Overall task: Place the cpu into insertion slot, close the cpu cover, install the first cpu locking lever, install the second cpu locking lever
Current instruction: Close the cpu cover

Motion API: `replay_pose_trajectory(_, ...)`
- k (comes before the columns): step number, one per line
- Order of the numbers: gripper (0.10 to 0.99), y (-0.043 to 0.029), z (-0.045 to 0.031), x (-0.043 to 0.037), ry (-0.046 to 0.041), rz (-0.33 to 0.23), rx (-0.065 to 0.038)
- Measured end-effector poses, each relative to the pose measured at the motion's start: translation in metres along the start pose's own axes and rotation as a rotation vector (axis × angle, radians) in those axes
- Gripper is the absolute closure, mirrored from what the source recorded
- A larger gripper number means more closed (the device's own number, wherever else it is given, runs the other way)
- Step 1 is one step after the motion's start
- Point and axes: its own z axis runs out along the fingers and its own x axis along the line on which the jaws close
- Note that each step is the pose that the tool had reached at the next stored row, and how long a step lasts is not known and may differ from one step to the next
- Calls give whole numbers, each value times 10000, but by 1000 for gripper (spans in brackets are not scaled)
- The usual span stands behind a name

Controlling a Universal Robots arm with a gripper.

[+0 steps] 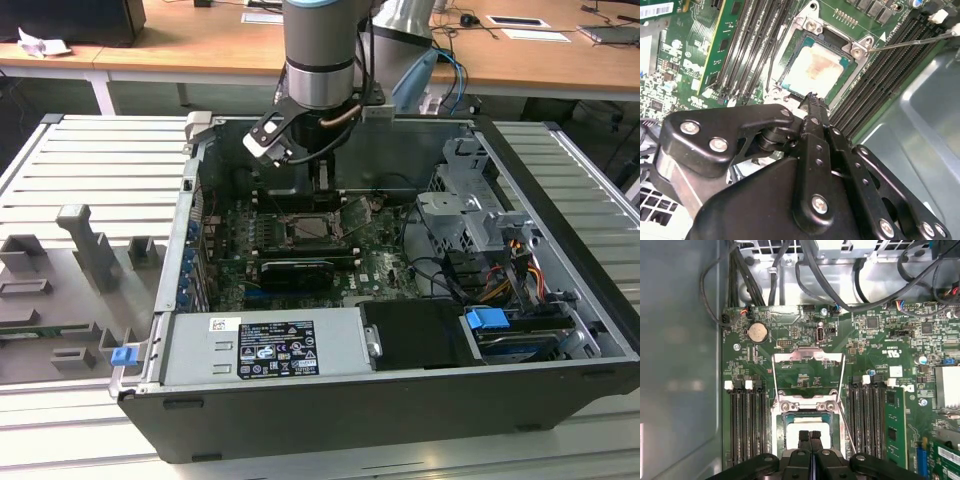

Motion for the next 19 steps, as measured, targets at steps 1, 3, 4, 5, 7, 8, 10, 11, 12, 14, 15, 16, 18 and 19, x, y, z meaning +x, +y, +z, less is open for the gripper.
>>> replay_pose_trajectory(1,980,2,-24,1,-1,0,0)
replay_pose_trajectory(3,980,6,-72,2,-1,0,1)
replay_pose_trajectory(4,980,7,-90,2,-1,0,1)
replay_pose_trajectory(5,980,10,-128,3,-1,0,0)
replay_pose_trajectory(7,980,28,-146,4,1,-1,2)
replay_pose_trajectory(8,980,62,-144,5,-1,1,11)
replay_pose_trajectory(10,980,125,-139,7,-1,0,24)
replay_pose_trajectory(11,980,138,-138,7,-1,-1,26)
replay_pose_trajectory(12,980,144,-138,7,-1,-1,26)
replay_pose_trajectory(14,980,162,-136,8,-1,0,25)
replay_pose_trajectory(15,980,166,-136,8,-1,1,25)
replay_pose_trajectory(16,980,170,-135,8,-2,0,26)
replay_pose_trajectory(18,980,192,-133,9,-1,0,26)
replay_pose_trajectory(19,980,201,-133,10,-1,1,26)
